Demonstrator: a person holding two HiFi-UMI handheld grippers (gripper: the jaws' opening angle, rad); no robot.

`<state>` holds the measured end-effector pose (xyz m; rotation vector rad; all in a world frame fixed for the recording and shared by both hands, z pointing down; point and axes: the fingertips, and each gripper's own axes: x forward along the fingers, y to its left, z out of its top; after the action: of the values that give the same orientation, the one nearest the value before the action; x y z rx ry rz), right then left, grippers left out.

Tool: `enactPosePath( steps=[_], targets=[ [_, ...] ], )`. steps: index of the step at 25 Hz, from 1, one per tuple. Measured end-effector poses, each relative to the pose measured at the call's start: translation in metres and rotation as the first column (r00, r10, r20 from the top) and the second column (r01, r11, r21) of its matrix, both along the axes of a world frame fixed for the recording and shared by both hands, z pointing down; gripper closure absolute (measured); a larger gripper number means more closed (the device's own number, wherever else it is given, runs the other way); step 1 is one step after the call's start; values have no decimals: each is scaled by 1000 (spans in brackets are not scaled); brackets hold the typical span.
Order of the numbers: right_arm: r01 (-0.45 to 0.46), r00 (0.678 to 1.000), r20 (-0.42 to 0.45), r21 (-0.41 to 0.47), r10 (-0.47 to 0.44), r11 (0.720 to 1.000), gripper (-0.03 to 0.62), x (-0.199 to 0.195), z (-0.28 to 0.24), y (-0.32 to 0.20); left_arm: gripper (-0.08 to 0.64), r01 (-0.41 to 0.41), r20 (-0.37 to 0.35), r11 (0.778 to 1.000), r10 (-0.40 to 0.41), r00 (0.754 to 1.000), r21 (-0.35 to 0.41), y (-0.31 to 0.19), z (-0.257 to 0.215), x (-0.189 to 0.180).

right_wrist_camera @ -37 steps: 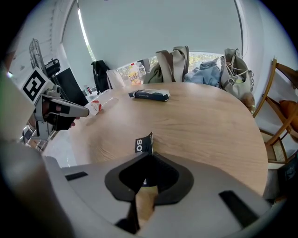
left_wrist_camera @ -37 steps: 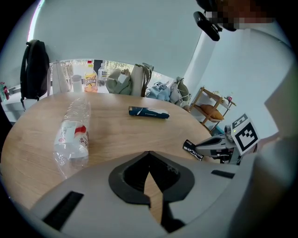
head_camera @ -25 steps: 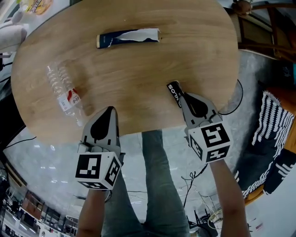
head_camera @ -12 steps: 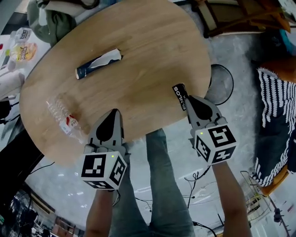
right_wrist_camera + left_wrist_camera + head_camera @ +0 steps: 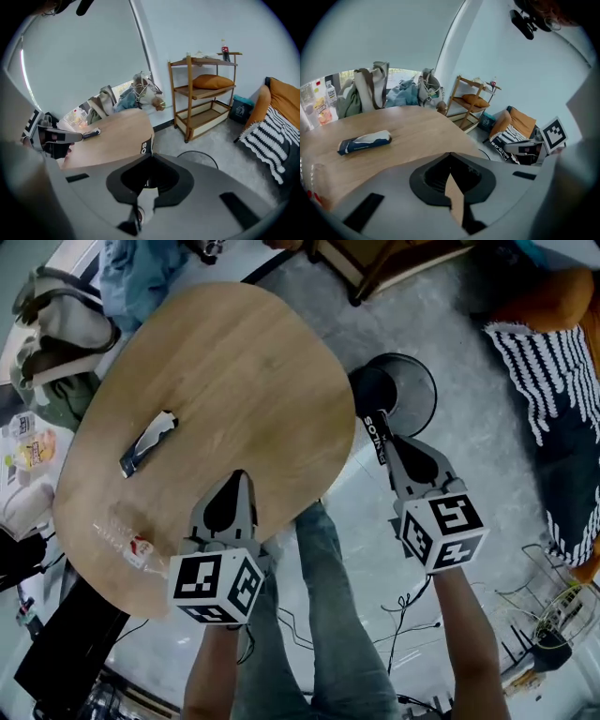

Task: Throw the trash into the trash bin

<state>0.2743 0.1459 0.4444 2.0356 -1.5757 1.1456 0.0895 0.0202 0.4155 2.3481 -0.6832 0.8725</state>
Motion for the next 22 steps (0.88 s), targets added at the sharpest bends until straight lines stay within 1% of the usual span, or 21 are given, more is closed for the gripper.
enactPosePath(
  steps=[3, 6, 9, 13, 17, 22],
  targets=[
    [-94, 996, -1, -4, 94, 996, 578, 24, 7, 16, 549, -59, 6, 998, 59, 998, -3, 5, -1, 29],
    [-186, 983, 3, -6, 186, 983, 578, 48, 22, 30, 549, -112, 18, 994, 112, 993, -6, 8, 6, 55],
    [-268, 963, 11, -10, 268, 963, 577, 67, 45, 38, 549, -150, 28, 989, 150, 988, -5, 6, 18, 77],
    [-367, 929, 25, -32, 368, 930, 577, 86, 89, 46, 549, -172, 40, 985, 172, 984, -18, 3, 37, 97],
    [-433, 900, 20, -58, 434, 900, 578, 96, 134, 52, 549, -192, 58, 981, 193, 979, -20, 1, 56, 109],
    [-465, 884, 16, -82, 467, 882, 578, 106, 167, 57, 549, -207, 68, 978, 208, 976, -19, 0, 70, 117]
  ],
)
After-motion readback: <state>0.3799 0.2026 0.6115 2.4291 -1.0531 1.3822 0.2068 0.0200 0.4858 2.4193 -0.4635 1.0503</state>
